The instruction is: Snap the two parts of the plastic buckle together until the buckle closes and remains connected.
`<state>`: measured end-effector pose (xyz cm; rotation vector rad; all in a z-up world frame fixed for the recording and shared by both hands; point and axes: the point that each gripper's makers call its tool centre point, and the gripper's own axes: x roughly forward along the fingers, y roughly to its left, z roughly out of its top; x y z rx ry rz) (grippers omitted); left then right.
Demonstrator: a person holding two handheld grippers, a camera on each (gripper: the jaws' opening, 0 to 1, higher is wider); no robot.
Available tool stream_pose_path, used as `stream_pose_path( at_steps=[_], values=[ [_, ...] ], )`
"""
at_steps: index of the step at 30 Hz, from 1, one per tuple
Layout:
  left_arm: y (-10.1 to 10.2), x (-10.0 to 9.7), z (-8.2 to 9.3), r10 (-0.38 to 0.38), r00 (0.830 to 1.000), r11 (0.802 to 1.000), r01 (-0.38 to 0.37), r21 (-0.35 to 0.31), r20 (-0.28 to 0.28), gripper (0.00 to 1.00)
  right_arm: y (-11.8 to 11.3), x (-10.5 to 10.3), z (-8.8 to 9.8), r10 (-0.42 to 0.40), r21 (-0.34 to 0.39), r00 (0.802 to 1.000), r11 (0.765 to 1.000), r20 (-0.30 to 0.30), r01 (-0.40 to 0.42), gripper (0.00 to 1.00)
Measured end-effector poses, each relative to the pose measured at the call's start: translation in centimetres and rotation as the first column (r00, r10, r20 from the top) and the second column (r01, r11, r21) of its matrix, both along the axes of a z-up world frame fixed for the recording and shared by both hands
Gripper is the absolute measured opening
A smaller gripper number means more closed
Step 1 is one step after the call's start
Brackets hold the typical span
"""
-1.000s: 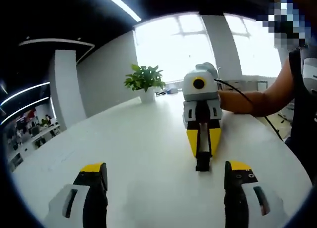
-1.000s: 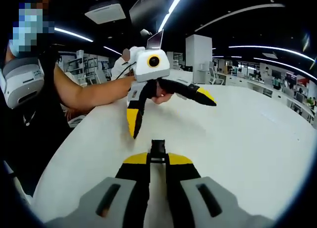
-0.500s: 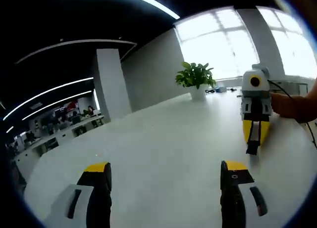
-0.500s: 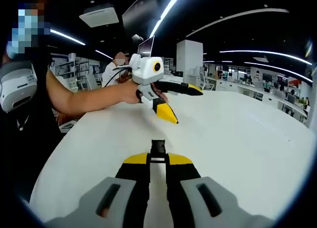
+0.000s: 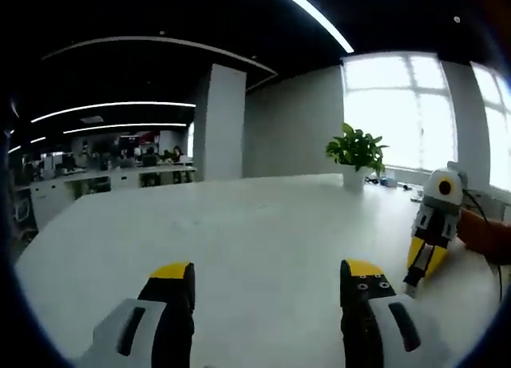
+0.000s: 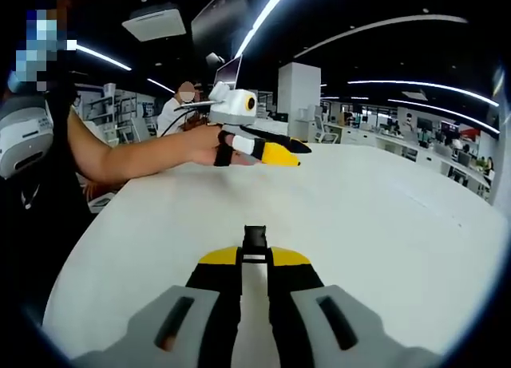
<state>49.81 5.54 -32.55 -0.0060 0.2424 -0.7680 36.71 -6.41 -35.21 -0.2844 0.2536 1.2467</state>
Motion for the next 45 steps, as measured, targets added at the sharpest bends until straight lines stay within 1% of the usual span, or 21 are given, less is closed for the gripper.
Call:
stream_pose_path(
  at_steps=[4,5,6,8,11,12,14,16,20,22,24,27,28,30,31,32,33,36,38,41,45],
  values=[
    [0.3,0.1,-0.1,0.020,1.000,1.000,-0.020,0.010,0.006,0.89,-0.6,0.9,-0.2,-0.048,-0.013,0.999,0.999,-0.010,0.048,0.09],
    [0.7,0.5,-0.1,0.057,0.998,0.998,-0.057,0.012,0.010,0.95,-0.7,1.2,-0.1,-0.062,-0.013,0.998,0.998,-0.010,0.062,0.09],
    [1.1,1.0,0.2,0.095,0.995,0.995,-0.095,-0.003,0.021,1.00,-0.9,1.4,0.0,-0.074,-0.011,0.997,0.997,-0.010,0.073,0.09],
    [1.7,1.1,0.2,0.115,0.993,0.993,-0.115,-0.014,0.008,0.99,-1.1,1.7,0.2,-0.095,-0.006,0.995,0.995,-0.006,0.095,0.09],
    [2.4,1.3,0.5,0.133,0.991,0.991,-0.133,-0.026,0.010,0.99,-1.2,1.9,0.2,-0.104,-0.006,0.995,0.995,-0.002,0.104,0.09],
    [2.5,1.3,0.6,0.137,0.991,0.990,-0.137,-0.029,0.012,0.99,-1.2,1.9,0.1,-0.107,-0.009,0.994,0.994,0.001,0.107,0.09],
    [2.7,1.2,0.3,0.136,0.991,0.991,-0.136,-0.019,-0.002,0.91,-1.2,2.0,0.1,-0.108,-0.010,0.994,0.994,0.000,0.108,0.09],
    [3.1,1.2,-0.2,0.149,0.989,0.989,-0.149,0.020,-0.003,0.92,-1.3,2.1,0.1,-0.113,-0.011,0.994,0.994,0.005,0.113,0.09],
    [2.8,1.0,-0.3,0.132,0.991,0.991,-0.131,0.027,-0.013,0.88,-1.4,2.2,0.0,-0.122,-0.015,0.993,0.992,0.008,0.122,0.09],
    [2.6,0.9,-0.1,0.116,0.993,0.993,-0.116,0.024,-0.005,0.82,-1.5,2.3,0.0,-0.123,-0.017,0.992,0.992,0.007,0.123,0.09],
    [2.4,0.8,0.1,0.103,0.995,0.995,-0.103,0.012,0.002,0.79,-1.5,2.3,-0.1,-0.123,-0.018,0.992,0.992,0.006,0.123,0.09],
    [2.0,0.5,0.6,0.074,0.997,0.997,-0.074,-0.026,0.005,0.74,-1.5,2.3,-0.2,-0.126,-0.021,0.992,0.992,0.005,0.127,0.09],
    [2.0,0.6,0.6,0.074,0.997,0.997,-0.073,-0.029,0.005,0.74,-1.5,2.4,-0.2,-0.130,-0.025,0.991,0.991,0.006,0.131,0.09],
    [1.9,0.5,0.7,0.072,0.997,0.997,-0.071,-0.028,0.015,0.77,-1.6,2.6,-0.3,-0.137,-0.028,0.991,0.990,0.006,0.137,0.09],
    [1.9,0.6,0.8,0.073,0.997,0.997,-0.073,-0.028,0.022,0.81,-1.7,2.6,-0.3,-0.139,-0.029,0.990,0.990,0.006,0.139,0.09],
    [1.9,0.8,1.1,0.087,0.995,0.996,-0.085,-0.037,0.044,0.87,-1.7,2.7,-0.3,-0.145,-0.029,0.989,0.989,0.009,0.145,0.09],
    [1.9,1.0,1.2,0.097,0.994,0.994,-0.095,-0.045,0.049,0.93,-1.7,2.8,-0.3,-0.149,-0.030,0.989,0.988,0.009,0.149,0.09],
    [2.0,1.0,1.0,0.102,0.994,0.994,-0.100,-0.038,0.043,0.94,-1.8,3.2,-0.3,-0.168,-0.027,0.986,0.985,0.006,0.168,0.09],
    [2.1,1.2,1.0,0.106,0.993,0.994,-0.104,-0.037,0.054,0.98,-1.9,3.4,-0.2,-0.181,-0.023,0.984,0.983,0.001,0.181,0.09],
    [2.3,1.3,1.1,0.111,0.992,0.993,-0.109,-0.042,0.055,0.98,-2.1,4.1,0.1,-0.207,-0.015,0.978,0.978,0.002,0.207,0.09],
    [2.4,1.3,0.9,0.115,0.991,0.993,-0.113,-0.029,0.061,0.99,-2.4,4.9,0.3,-0.236,-0.010,0.972,0.972,-0.005,0.236,0.09]
  ],
)
